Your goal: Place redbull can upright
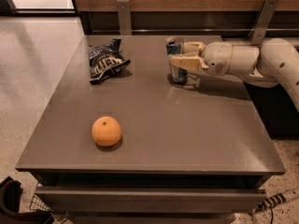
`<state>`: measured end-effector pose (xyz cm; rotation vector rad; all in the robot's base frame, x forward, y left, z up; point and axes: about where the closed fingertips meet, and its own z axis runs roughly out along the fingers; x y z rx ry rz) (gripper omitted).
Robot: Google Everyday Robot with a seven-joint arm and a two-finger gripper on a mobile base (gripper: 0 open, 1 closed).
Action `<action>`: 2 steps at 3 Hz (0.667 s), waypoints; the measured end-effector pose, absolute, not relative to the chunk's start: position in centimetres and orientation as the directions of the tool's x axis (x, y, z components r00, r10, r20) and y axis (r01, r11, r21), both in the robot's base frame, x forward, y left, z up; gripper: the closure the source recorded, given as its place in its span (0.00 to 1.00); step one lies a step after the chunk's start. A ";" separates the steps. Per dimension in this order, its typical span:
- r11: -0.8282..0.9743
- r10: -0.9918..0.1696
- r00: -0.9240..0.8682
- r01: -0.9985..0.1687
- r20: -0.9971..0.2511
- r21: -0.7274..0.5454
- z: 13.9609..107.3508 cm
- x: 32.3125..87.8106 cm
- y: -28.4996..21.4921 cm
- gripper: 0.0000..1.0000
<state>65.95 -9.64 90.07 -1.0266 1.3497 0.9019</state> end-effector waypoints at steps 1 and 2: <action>0.345 -0.029 -0.002 -0.939 -1.000 -0.008 88.0 65.9 -10.3 1.00; 0.345 -0.028 -0.002 -0.938 -1.000 -0.008 88.3 65.9 -10.3 1.00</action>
Offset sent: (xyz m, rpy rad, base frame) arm -0.0063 -0.0364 -0.0733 0.0960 0.1392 -0.1083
